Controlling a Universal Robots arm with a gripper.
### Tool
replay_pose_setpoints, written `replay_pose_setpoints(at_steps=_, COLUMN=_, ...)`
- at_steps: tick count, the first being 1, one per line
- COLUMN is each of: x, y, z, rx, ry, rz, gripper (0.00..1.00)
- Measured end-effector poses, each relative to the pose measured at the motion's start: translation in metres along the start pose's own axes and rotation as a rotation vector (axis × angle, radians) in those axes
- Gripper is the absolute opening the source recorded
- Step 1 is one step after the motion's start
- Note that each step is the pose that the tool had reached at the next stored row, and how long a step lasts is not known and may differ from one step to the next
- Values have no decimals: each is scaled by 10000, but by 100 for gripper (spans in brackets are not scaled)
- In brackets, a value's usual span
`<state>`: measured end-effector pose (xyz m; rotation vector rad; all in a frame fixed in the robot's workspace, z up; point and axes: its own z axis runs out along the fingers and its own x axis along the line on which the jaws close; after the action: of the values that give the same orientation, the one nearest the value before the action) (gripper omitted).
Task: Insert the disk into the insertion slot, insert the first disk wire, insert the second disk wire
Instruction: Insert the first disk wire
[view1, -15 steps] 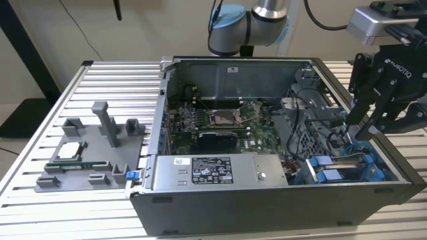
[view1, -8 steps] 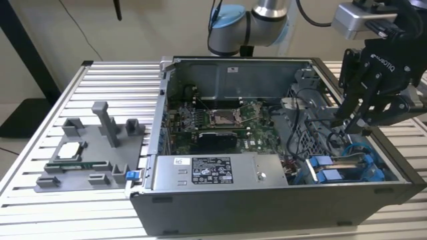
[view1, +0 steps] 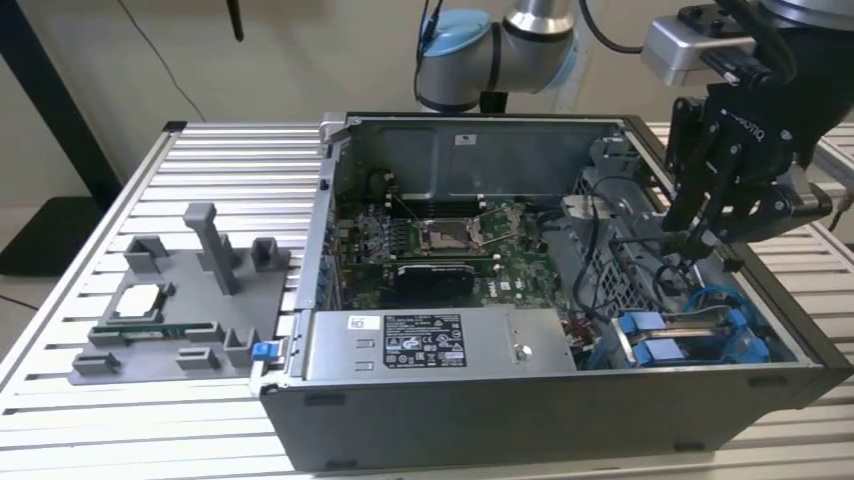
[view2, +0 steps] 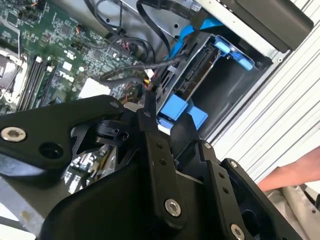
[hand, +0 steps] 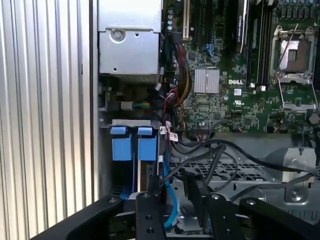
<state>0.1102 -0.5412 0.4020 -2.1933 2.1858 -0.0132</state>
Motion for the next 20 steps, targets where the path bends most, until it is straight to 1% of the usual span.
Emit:
replay_pose_setpoints(at_steps=4, x=-35, y=6, z=33, rx=181, ry=-10, rz=-258, gripper=100)
replay_pose_setpoints(at_steps=9, x=-45, y=52, z=60, rx=374, ry=-10, rz=-334, gripper=100)
replay_pose_setpoints(at_steps=11, x=-46, y=71, z=75, rx=487, ry=-9, rz=-346, gripper=100)
replay_pose_setpoints(at_steps=14, x=-52, y=92, z=101, rx=684, ry=-5, rz=-388, gripper=100)
replay_pose_setpoints(at_steps=15, x=-56, y=103, z=107, rx=725, ry=-5, rz=-392, gripper=100)
replay_pose_setpoints(at_steps=19, x=-72, y=144, z=117, rx=803, ry=-4, rz=-394, gripper=100)
replay_pose_setpoints(at_steps=20, x=-74, y=146, z=121, rx=838, ry=-6, rz=-396, gripper=100)
